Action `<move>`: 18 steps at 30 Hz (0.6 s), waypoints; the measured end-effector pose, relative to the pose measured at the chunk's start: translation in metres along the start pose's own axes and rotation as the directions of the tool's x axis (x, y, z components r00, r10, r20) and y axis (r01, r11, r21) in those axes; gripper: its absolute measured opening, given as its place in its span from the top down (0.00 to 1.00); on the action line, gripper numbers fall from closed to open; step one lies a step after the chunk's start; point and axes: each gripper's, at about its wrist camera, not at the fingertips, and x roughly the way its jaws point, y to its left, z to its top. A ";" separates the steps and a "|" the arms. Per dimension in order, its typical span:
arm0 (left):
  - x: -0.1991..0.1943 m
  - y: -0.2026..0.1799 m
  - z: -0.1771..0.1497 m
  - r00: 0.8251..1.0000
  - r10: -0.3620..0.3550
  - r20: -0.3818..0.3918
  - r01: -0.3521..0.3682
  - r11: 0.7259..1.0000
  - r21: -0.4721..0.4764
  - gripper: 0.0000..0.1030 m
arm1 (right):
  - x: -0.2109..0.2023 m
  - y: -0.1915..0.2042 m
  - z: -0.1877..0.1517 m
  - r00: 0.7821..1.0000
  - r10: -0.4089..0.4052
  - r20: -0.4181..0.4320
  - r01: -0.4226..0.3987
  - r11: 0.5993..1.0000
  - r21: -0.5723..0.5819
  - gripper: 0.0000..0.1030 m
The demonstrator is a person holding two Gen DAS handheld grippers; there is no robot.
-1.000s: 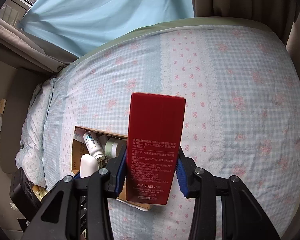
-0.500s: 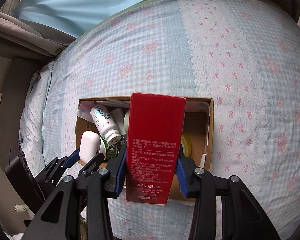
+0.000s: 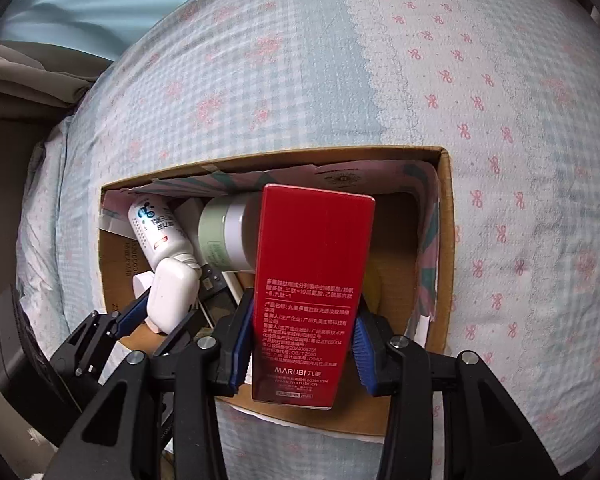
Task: Organize rigid objects
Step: 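Carry earbud case and red box into the cardboard box and open both grippers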
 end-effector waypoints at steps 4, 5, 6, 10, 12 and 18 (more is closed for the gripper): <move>0.000 -0.006 0.002 1.000 0.010 0.003 -0.010 0.999 0.031 0.60 | 0.003 -0.003 -0.001 0.998 -0.058 -0.003 0.058 0.997 -0.057 0.61; 0.000 -0.007 0.003 1.000 0.017 0.003 -0.018 0.999 0.036 0.60 | 0.003 -0.001 -0.001 0.997 -0.079 0.002 0.079 0.994 -0.074 0.61; -0.001 -0.008 0.004 1.000 0.025 0.009 -0.026 0.999 0.043 0.58 | 0.003 0.000 -0.001 0.995 -0.095 0.009 0.096 0.991 -0.093 0.61; -0.008 -0.012 0.008 0.999 0.037 0.040 -0.040 0.996 0.077 0.00 | -0.002 -0.001 -0.001 0.993 -0.111 0.043 0.116 0.986 -0.122 0.57; -0.014 -0.012 0.009 0.998 0.037 0.054 -0.042 0.996 0.078 0.00 | -0.012 -0.002 -0.002 0.989 -0.118 0.089 0.128 0.984 -0.125 0.28; -0.023 -0.007 0.005 0.998 0.049 0.040 -0.051 0.998 0.043 0.00 | -0.028 -0.002 -0.010 0.982 -0.099 0.158 0.127 0.976 -0.177 0.00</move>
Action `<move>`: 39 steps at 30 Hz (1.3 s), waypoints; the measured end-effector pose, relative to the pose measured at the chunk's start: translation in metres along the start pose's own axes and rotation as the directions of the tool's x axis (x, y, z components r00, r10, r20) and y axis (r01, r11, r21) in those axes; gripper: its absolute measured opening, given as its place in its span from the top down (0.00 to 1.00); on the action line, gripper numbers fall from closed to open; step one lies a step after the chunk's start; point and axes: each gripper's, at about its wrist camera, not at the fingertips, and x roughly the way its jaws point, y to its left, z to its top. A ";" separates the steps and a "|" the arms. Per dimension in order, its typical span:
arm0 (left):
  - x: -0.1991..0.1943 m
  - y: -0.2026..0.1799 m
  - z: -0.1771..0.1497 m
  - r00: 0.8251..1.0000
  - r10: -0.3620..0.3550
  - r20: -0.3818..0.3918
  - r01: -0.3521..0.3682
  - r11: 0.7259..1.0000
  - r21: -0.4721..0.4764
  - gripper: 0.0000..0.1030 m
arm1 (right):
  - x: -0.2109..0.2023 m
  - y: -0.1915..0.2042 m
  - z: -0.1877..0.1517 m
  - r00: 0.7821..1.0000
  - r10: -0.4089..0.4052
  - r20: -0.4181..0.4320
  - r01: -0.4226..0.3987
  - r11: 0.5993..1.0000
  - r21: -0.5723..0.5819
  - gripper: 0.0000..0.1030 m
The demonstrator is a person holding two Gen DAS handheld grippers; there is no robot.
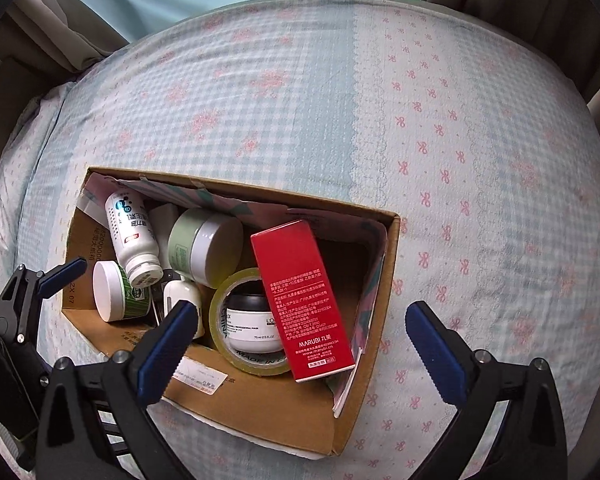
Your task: Organize rigid objects
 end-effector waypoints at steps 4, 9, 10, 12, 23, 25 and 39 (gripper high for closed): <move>-0.009 -0.003 -0.003 1.000 0.008 0.006 -0.008 1.000 -0.008 0.00 | -0.007 -0.005 -0.004 1.000 0.010 0.009 -0.010 1.000 0.004 0.00; -0.019 -0.007 -0.005 1.000 0.004 0.015 -0.004 1.000 -0.031 0.00 | -0.012 -0.005 -0.008 1.000 0.013 0.003 -0.012 1.000 -0.010 0.00; -0.021 -0.007 -0.006 1.000 0.004 0.017 -0.003 0.999 -0.036 0.00 | -0.014 -0.005 -0.010 1.000 0.013 0.004 -0.013 1.000 -0.012 0.00; -0.024 -0.007 -0.007 1.000 0.007 0.018 -0.006 0.999 -0.044 0.00 | -0.015 -0.005 -0.012 1.000 0.018 0.003 -0.018 1.000 -0.013 0.00; -0.093 -0.012 0.003 0.999 0.017 0.030 -0.015 0.997 -0.077 0.00 | -0.074 -0.007 -0.017 0.999 0.026 0.044 -0.024 0.999 -0.033 0.00; -0.121 -0.012 0.011 0.999 0.024 0.041 -0.020 0.995 -0.093 0.00 | -0.102 -0.008 -0.018 0.998 0.020 0.067 -0.017 0.999 -0.036 0.00; -0.378 -0.035 0.036 0.921 0.089 0.379 0.003 0.972 -0.236 0.00 | -0.369 -0.019 -0.086 0.883 -0.152 0.445 0.135 0.988 0.069 0.00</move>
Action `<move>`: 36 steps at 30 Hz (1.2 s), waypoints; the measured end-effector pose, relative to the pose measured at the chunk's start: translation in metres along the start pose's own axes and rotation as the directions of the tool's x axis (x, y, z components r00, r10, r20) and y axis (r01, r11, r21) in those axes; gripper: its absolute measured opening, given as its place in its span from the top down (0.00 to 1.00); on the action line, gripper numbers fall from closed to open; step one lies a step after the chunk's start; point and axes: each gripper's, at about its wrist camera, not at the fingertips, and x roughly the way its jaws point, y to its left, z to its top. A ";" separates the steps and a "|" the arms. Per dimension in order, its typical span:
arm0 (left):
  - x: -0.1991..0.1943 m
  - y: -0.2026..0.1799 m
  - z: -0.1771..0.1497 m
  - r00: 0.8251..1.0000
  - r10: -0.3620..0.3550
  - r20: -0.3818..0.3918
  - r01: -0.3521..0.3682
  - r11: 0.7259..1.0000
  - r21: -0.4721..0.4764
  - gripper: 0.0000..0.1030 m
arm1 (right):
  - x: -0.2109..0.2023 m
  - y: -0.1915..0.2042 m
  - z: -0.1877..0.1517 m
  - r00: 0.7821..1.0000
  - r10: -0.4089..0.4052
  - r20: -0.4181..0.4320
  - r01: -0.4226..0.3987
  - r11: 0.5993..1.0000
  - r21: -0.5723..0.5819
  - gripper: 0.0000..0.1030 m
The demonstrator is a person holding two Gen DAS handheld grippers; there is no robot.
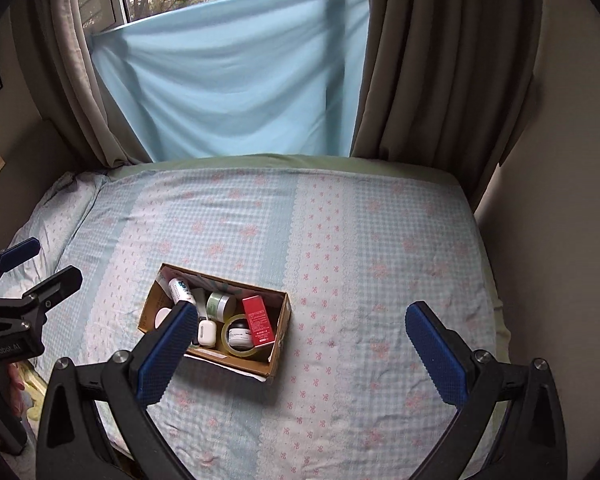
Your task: Organize rigid objects
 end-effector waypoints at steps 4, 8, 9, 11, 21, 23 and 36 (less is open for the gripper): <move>-0.034 -0.012 -0.009 0.997 -0.030 0.071 0.033 0.999 -0.038 0.00 | -0.048 -0.014 -0.011 0.994 -0.051 0.099 0.045 0.997 0.059 0.00; -0.052 -0.026 -0.019 0.992 -0.011 0.126 0.014 1.000 -0.024 0.00 | -0.071 -0.019 -0.023 0.979 -0.111 0.171 0.105 0.993 0.044 0.00; -0.054 -0.029 -0.020 0.991 -0.006 0.134 0.009 1.000 -0.020 0.00 | -0.074 -0.020 -0.026 0.976 -0.122 0.181 0.116 0.992 0.044 0.00; -0.059 -0.035 -0.021 0.989 -0.005 0.147 0.006 1.000 -0.008 0.00 | -0.078 -0.024 -0.030 0.974 -0.119 0.192 0.110 0.992 0.056 0.00; -0.061 -0.046 -0.024 0.986 -0.010 0.168 0.010 1.000 0.000 0.00 | -0.087 -0.033 -0.030 0.962 -0.134 0.238 0.123 0.990 0.062 0.00; -0.062 -0.047 -0.023 0.985 -0.010 0.174 0.010 1.000 0.000 0.00 | -0.088 -0.034 -0.029 0.961 -0.131 0.243 0.119 0.991 0.062 0.00; -0.059 -0.048 -0.022 0.982 -0.006 0.190 0.006 1.000 0.001 0.00 | -0.087 -0.035 -0.029 0.961 -0.114 0.251 0.102 0.993 0.061 0.00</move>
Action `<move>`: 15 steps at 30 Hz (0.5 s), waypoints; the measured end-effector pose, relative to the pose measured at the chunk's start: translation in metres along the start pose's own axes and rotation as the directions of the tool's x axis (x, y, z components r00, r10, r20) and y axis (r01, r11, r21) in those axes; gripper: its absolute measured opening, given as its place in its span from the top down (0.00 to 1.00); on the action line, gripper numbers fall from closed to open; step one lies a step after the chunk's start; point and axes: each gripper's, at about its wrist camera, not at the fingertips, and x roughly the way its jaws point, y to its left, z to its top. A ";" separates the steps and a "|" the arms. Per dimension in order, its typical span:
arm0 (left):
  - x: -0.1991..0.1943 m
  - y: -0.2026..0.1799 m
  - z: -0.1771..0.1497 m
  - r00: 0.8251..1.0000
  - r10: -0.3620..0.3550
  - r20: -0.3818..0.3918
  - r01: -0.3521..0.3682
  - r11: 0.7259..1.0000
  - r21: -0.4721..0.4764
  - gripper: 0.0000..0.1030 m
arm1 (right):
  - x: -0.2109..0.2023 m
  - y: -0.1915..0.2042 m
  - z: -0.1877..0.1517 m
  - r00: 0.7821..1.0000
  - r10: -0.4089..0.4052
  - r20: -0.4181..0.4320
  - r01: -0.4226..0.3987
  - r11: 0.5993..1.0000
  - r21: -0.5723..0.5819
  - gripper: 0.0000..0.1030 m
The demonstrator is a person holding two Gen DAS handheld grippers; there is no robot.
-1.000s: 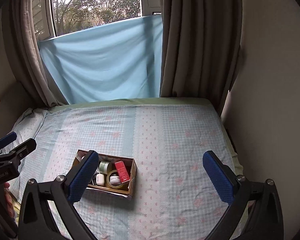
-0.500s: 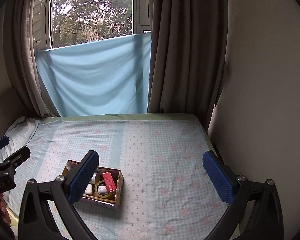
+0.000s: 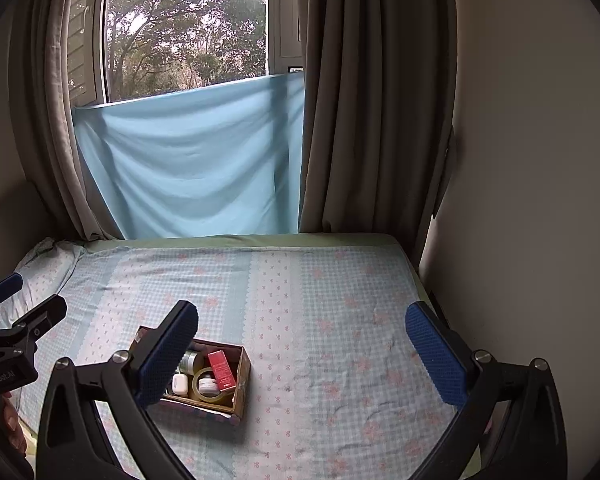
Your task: Organize rigid objects
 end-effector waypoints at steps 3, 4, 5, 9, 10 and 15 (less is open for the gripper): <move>0.000 0.000 0.000 1.000 -0.001 -0.001 0.001 1.000 0.000 0.00 | 0.002 0.001 0.001 1.000 0.006 -0.002 -0.006 1.000 -0.003 0.00; 0.000 -0.001 0.000 1.000 -0.001 -0.002 0.001 1.000 0.000 0.00 | 0.002 0.001 0.001 1.000 0.007 -0.003 -0.007 1.000 -0.004 0.00; 0.000 -0.001 0.000 1.000 -0.002 -0.002 0.002 1.000 0.000 0.00 | 0.002 0.002 0.001 1.000 0.008 -0.003 -0.008 1.000 -0.005 0.00; -0.001 0.001 -0.001 1.000 -0.002 -0.001 0.002 1.000 -0.005 0.00 | 0.001 0.003 0.002 1.000 0.011 0.000 -0.011 1.000 -0.006 0.00; -0.002 0.001 -0.001 1.000 -0.001 0.000 0.001 1.000 -0.006 0.00 | 0.001 0.004 0.002 1.000 0.011 0.002 -0.011 1.000 -0.007 0.00; -0.002 0.002 -0.001 1.000 0.000 -0.001 0.000 1.000 -0.008 0.00 | 0.000 0.004 0.003 1.000 0.010 0.004 -0.010 1.000 -0.003 0.00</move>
